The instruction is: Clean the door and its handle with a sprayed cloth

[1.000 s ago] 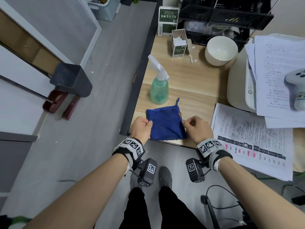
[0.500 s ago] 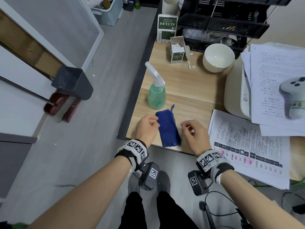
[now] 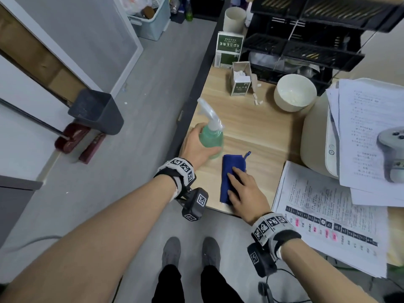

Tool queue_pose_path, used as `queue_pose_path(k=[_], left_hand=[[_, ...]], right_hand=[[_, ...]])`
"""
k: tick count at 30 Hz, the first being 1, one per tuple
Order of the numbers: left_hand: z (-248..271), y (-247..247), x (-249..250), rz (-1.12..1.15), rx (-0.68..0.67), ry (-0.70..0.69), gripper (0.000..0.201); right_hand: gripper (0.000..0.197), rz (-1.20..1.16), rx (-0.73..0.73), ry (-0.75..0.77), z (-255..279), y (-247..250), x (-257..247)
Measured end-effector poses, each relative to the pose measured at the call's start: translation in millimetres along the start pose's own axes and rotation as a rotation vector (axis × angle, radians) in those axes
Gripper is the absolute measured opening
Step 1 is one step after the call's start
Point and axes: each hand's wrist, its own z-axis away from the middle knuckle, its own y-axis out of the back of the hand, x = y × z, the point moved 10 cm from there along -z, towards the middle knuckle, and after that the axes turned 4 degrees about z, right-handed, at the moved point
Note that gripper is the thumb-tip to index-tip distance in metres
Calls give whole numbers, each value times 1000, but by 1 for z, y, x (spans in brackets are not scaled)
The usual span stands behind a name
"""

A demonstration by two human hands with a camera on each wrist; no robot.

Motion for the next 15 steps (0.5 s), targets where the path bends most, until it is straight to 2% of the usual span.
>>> queue_pose_path(k=[6,9,12,14,15], left_hand=[[29,30,-27,-142,-231,34,68],[40,37,-33,-104,-314,52,65],[40,34,-27,-97,-369,31,72],[45,33,-26,-97,-390,18,79],[45,32,-28,-66,-398,-4,84]], right_hand=[[49,-66,-6,-53,-21,10,-5],[51,-69,-31,-24,-31,5,-18],[51,-64,-36,-15,-37,3,-20],[46,-108,55,-2,-35,11,-23],[41,-147,146,21,-31,19,-25]])
